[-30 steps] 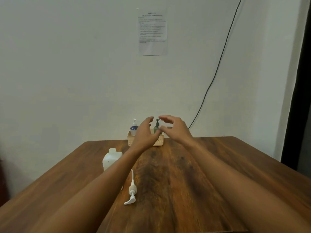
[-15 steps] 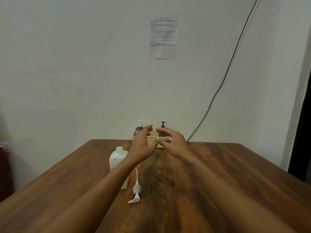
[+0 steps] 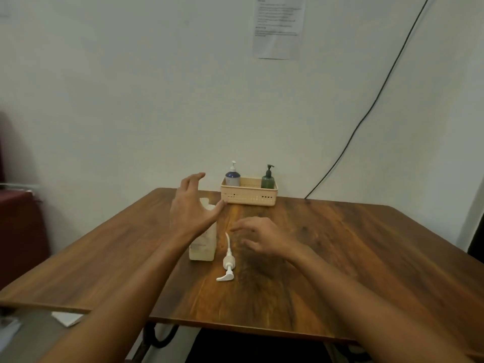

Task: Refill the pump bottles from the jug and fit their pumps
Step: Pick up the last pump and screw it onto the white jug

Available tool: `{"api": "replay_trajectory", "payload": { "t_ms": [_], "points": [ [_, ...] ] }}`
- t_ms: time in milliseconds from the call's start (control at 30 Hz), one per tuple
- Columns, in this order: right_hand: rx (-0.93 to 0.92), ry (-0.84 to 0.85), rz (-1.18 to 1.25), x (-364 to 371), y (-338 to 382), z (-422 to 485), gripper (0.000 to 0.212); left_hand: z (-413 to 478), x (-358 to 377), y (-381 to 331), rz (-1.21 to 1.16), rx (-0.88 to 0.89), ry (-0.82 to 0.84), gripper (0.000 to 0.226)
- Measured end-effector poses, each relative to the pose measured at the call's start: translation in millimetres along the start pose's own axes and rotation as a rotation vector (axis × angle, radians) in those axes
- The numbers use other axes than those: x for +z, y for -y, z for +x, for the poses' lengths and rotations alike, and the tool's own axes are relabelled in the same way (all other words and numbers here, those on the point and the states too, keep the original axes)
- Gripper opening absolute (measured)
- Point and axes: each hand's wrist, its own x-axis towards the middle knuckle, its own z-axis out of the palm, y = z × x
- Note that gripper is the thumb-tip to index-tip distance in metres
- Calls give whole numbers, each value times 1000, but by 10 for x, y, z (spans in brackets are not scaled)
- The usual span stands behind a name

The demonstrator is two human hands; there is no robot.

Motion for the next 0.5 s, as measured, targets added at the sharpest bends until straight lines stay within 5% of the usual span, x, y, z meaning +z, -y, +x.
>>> {"api": "replay_trajectory", "payload": {
  "t_ms": [267,500],
  "points": [
    [-198,321,-135,250,86,-77,51,-197,133,303,-89,-300,129,123],
    [-237,313,-142,264,112,-47,44,-395,245,399,-131,-362,134,99]
  ]
}}
